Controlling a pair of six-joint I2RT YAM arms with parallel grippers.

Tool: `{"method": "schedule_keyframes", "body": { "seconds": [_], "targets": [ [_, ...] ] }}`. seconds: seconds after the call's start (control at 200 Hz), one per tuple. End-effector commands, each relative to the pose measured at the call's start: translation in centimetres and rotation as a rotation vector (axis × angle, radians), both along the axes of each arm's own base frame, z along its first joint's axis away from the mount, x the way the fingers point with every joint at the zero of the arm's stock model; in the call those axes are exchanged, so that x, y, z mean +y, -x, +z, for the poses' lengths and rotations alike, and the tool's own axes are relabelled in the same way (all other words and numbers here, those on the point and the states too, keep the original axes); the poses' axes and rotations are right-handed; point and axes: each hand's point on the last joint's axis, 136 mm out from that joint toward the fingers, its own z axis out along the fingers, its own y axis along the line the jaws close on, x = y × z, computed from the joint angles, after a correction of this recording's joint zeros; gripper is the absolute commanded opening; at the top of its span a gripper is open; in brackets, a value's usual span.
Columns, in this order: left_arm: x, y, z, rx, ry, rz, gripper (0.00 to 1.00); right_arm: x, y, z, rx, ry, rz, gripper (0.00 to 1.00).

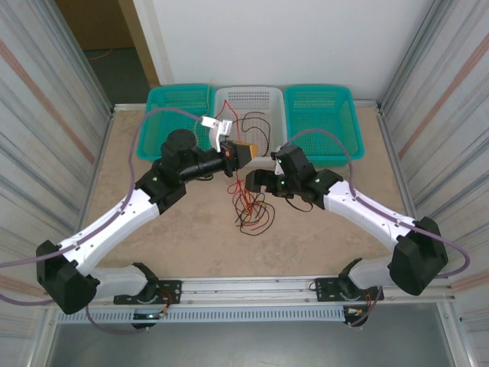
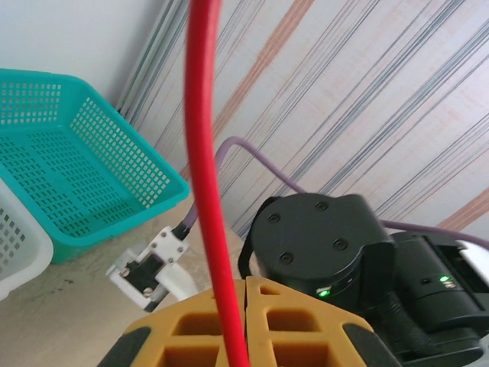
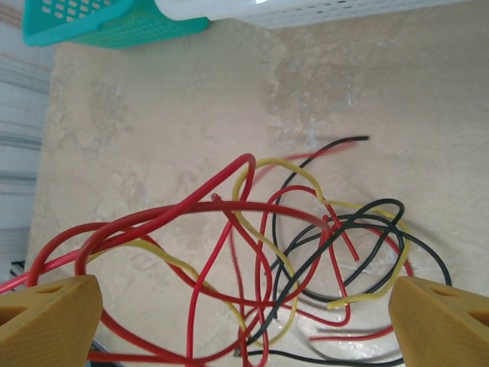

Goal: Untangle the cables

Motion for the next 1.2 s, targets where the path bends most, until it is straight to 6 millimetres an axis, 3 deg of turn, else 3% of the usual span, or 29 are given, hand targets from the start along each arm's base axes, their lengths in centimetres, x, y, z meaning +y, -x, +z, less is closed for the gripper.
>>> {"method": "schedule_keyframes", "body": {
  "seconds": [0.0,0.155,0.421,0.792,1.037,1.197],
  "targets": [
    [0.1,1.3,3.4,-0.043,0.084,-0.047,0.00,1.9,-0.6,1.2,-0.045,-0.084,0.008,0.94],
    [-0.2,1.4,3.3,-0.025,0.096,-0.058,0.00,3.4,-0.4,2.6,-0.090,-0.140,0.052,0.97],
    [0.0,0.9,3.9,-0.019,0.139,-0.029,0.00,4.7,0.8,0.8,-0.047,-0.160,0.075,0.93],
    [0.5,1.5,7.5,-0.066,0.185,-0.037,0.00,3.0,0.4,-6.1,0.058,0.013,-0.009,0.83],
    [3.0,1.8,10.9,-0.126,0.243,0.064,0.00,1.2,-0.1,-11.0,0.178,0.067,-0.064,0.78],
    [4.2,1.4,11.9,-0.126,0.255,0.099,0.00,0.4,-0.2,-12.4,0.210,0.098,-0.085,0.75]
  ]
}}
